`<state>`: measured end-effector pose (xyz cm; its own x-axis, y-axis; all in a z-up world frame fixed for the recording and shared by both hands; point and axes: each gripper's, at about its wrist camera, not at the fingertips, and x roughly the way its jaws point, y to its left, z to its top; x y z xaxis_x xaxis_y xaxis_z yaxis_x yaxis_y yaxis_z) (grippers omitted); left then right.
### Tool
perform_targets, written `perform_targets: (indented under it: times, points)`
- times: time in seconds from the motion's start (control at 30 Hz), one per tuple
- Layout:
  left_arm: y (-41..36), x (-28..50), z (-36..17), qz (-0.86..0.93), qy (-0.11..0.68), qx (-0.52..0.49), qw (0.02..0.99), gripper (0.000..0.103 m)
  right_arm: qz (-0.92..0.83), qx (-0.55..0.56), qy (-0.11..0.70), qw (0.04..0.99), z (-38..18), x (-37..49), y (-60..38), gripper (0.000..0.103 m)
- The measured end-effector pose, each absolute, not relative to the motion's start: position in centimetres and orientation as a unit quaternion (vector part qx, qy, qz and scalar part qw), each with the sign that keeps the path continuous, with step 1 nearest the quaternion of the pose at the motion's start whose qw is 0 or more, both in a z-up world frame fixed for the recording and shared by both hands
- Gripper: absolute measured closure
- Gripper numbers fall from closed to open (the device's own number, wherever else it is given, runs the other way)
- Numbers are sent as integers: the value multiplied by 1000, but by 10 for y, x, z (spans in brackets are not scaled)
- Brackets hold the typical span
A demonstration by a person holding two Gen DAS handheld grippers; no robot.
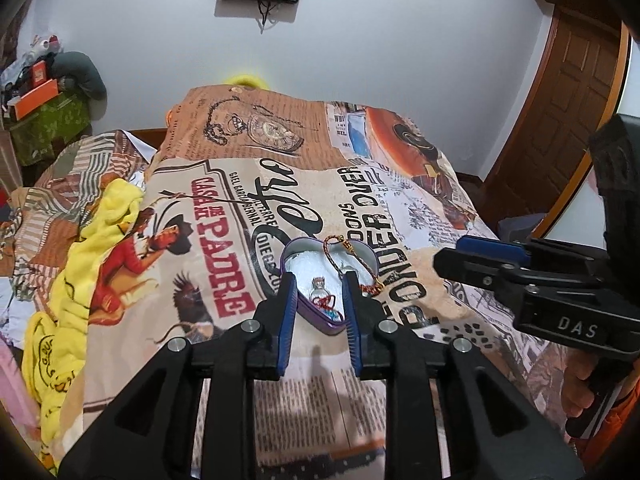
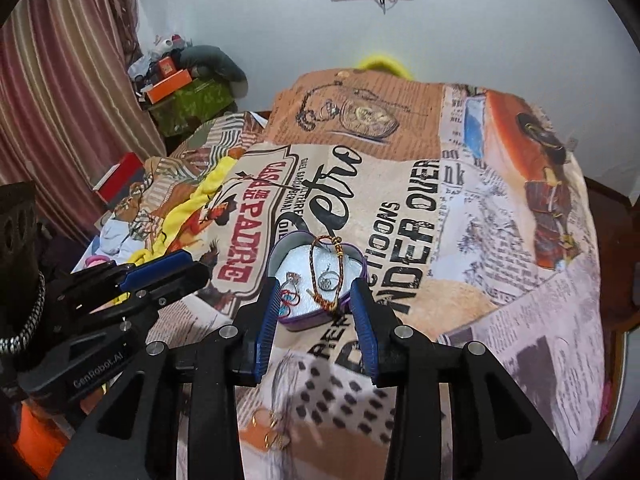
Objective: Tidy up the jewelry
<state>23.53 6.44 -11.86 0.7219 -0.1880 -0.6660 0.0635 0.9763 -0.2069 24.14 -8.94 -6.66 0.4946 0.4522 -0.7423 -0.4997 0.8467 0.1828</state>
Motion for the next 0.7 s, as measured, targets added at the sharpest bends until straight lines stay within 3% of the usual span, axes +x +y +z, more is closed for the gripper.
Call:
perform_targets:
  times: [0.7]
  points:
    - [44, 160, -121, -81, 385, -47, 918, 80, 262, -42, 436, 860, -90, 164, -102, 70]
